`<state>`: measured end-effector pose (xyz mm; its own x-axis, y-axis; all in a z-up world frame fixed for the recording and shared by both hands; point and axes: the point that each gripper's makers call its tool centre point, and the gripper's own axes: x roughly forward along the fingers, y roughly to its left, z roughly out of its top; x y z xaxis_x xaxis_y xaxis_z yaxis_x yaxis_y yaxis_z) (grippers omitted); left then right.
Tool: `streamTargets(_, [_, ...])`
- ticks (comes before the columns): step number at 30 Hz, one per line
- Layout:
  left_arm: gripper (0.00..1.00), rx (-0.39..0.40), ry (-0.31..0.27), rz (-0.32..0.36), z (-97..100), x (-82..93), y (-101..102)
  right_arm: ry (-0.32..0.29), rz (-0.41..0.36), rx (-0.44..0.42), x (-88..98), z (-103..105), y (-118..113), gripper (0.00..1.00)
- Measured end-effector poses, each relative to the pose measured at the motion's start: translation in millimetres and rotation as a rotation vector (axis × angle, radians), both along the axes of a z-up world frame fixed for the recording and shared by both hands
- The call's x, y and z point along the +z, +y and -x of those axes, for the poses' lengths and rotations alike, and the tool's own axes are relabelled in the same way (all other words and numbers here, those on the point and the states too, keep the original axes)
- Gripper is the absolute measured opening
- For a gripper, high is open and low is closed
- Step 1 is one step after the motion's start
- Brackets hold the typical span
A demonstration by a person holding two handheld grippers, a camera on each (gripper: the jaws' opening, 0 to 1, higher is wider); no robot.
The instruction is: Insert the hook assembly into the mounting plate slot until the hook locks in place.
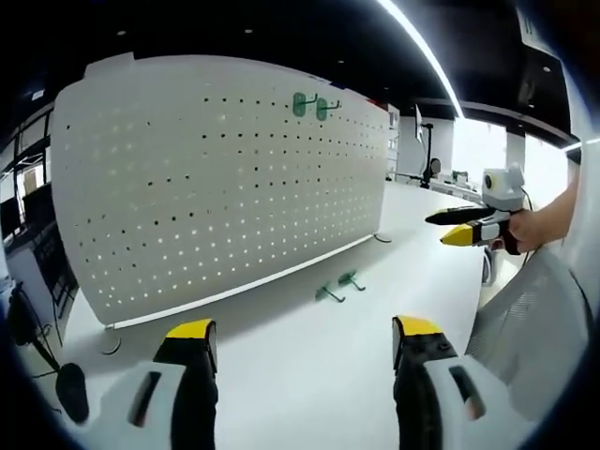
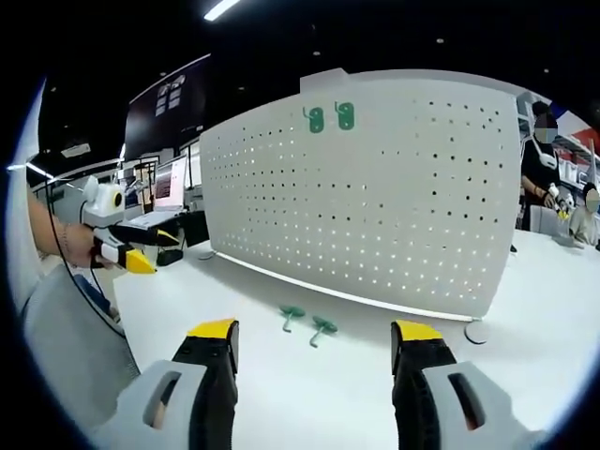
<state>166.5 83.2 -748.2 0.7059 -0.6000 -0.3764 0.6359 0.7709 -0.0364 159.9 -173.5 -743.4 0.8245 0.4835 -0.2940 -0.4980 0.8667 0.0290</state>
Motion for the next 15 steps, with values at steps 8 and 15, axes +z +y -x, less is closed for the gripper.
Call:
streamTargets(8, [0.79, -0.055, -0.007, -0.028, -5.2, 2.4, -12, 0.024, 0.001, 0.000, -5.8, 0, 0, 0.65])
streamTargets(15, [0.79, -0.105, -0.014, -0.057, -8.7, 2.4, -22, 0.034, 0.005, 0.003, -7.5, 2, 1, 0.64])
